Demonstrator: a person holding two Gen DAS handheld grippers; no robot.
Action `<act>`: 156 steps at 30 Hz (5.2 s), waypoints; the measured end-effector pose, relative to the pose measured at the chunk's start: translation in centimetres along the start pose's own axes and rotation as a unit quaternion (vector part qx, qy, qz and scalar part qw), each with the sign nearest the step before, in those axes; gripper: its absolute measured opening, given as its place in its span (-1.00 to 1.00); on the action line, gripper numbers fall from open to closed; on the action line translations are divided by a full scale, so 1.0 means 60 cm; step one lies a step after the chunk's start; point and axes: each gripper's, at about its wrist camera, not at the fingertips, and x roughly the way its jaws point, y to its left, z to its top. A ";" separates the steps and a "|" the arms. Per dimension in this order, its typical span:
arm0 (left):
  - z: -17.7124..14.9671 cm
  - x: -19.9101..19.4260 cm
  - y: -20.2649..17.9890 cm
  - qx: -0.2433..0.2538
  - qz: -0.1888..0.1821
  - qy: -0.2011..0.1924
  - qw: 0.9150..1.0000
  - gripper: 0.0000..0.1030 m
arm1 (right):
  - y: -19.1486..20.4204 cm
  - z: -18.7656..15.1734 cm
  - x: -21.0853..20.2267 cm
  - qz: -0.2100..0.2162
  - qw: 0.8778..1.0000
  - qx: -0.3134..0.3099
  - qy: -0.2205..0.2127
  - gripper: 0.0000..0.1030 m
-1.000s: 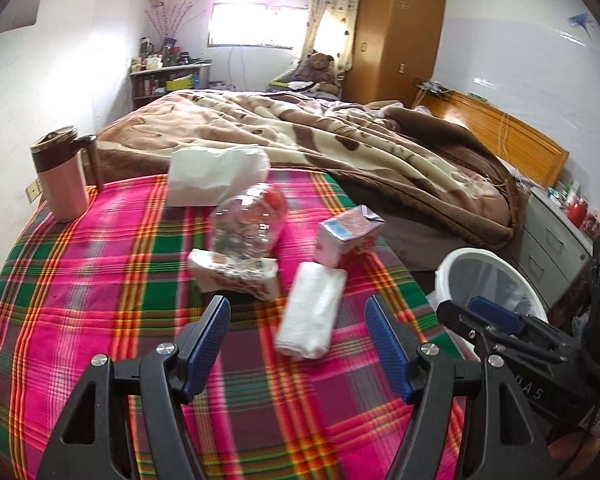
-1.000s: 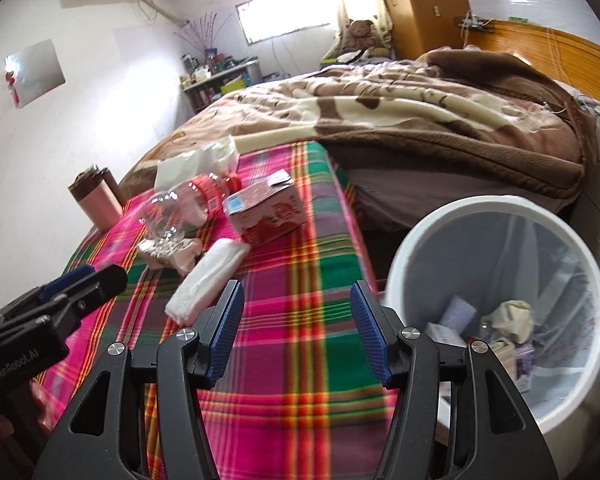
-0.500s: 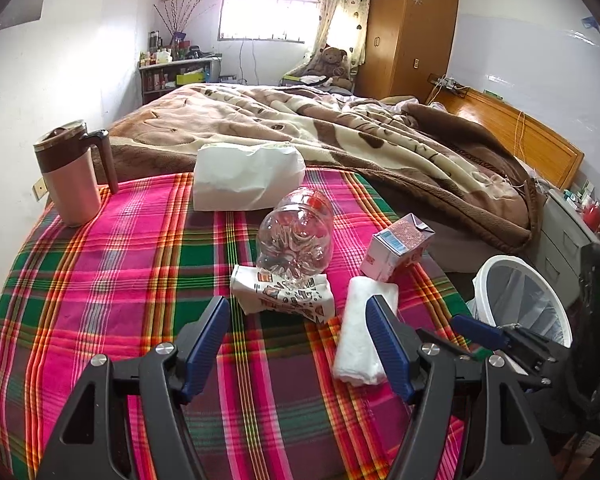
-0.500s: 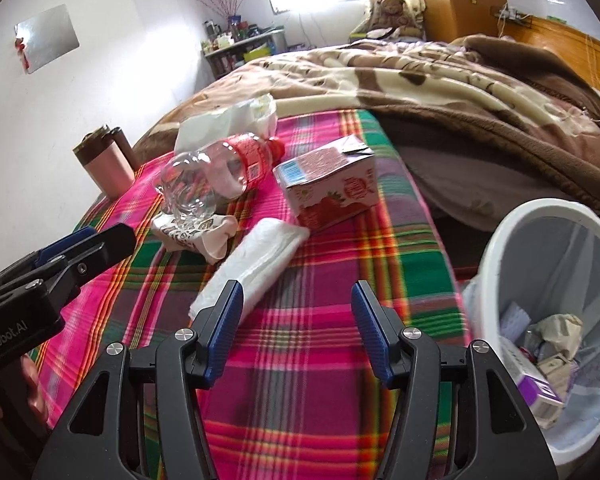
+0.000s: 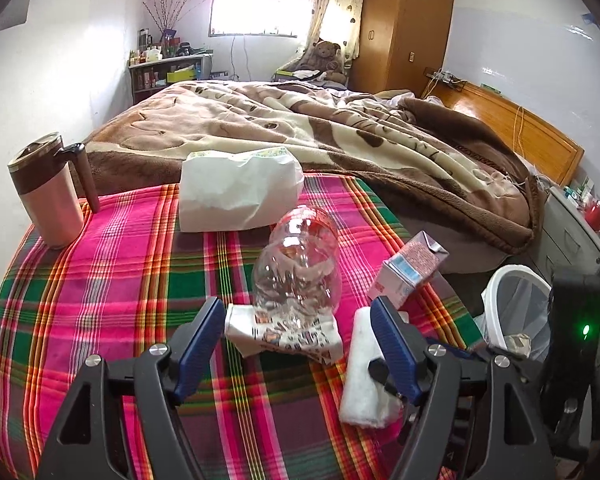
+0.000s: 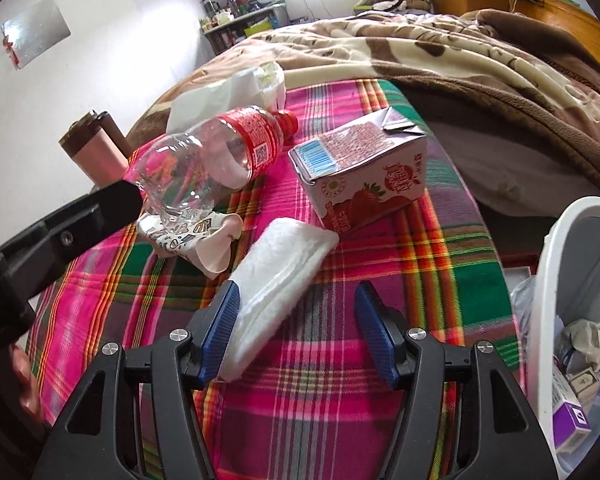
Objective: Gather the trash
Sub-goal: 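Move both open tools back toward the white tissue pack and wrapper on the bed, then grasp the clear red-labelled plastic bottle with the left tool while the right tool grasps the white folded tissue, then carry the bottle and tissue over the white wastebasket with both tools, then open both tools to drop the bottle and tissue into the wastebasket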
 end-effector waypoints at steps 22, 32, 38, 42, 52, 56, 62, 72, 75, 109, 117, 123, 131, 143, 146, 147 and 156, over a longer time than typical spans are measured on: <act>0.048 0.094 0.000 0.018 0.000 0.044 0.999 0.51 | -0.028 -0.001 -0.023 0.040 0.999 0.012 -0.006 -0.80; 0.049 0.142 -0.007 0.020 0.000 0.077 0.997 0.51 | -0.056 -0.001 -0.021 0.027 0.999 0.032 -0.009 -0.80; 0.049 0.152 -0.003 0.006 -0.001 0.076 0.997 0.36 | -0.053 0.004 -0.017 0.026 0.999 0.030 -0.010 -0.80; 0.048 0.149 -0.001 0.000 -0.008 0.075 0.997 0.29 | -0.057 0.001 -0.019 0.028 0.999 0.032 -0.011 -0.80; 0.037 0.107 0.003 -0.016 -0.011 0.053 0.998 0.25 | -0.060 -0.007 -0.027 0.028 0.999 0.034 -0.016 -0.80; 0.024 0.083 0.005 -0.022 -0.012 0.043 0.999 0.25 | -0.059 -0.013 -0.035 0.031 0.999 0.034 -0.021 -0.80; 0.006 0.038 0.002 -0.025 -0.017 0.024 0.999 0.25 | -0.058 -0.019 -0.050 0.036 0.998 0.034 -0.029 -0.80; -0.023 -0.029 -0.013 -0.020 -0.026 -0.003 0.999 0.25 | -0.055 -0.035 -0.083 0.040 0.997 0.032 -0.050 -0.80; -0.033 -0.045 -0.018 -0.017 -0.026 -0.007 0.999 0.25 | -0.054 -0.037 -0.096 0.040 0.997 0.031 -0.057 -0.80; -0.070 -0.111 -0.216 0.076 -0.108 -0.042 0.990 0.25 | -0.171 -0.066 -0.245 -0.024 0.983 0.087 -0.162 -0.80; -0.074 -0.098 -0.282 0.101 -0.131 -0.034 0.986 0.25 | -0.221 -0.079 -0.269 -0.045 0.977 0.113 -0.173 -0.79; -0.080 -0.090 -0.323 0.115 -0.145 -0.030 0.982 0.25 | -0.249 -0.083 -0.277 -0.062 0.976 0.120 -0.173 -0.79; -0.090 -0.062 -0.366 0.129 -0.159 -0.005 0.979 0.25 | -0.286 -0.090 -0.280 -0.085 0.973 0.134 -0.166 -0.79; -0.099 -0.014 -0.418 0.145 -0.160 0.029 0.976 0.25 | -0.317 -0.094 -0.262 -0.114 0.974 0.141 -0.139 -0.79; -0.101 -0.005 -0.426 0.150 -0.159 0.037 0.975 0.25 | -0.323 -0.097 -0.258 -0.117 0.974 0.141 -0.133 -0.79; -0.103 -0.004 -0.428 0.151 -0.159 0.039 0.975 0.25 | -0.325 -0.098 -0.258 -0.118 0.974 0.142 -0.133 -0.78; -0.099 -0.014 -0.424 0.147 -0.167 0.031 0.974 0.44 | -0.340 -0.101 -0.254 -0.108 0.973 0.162 -0.123 -0.74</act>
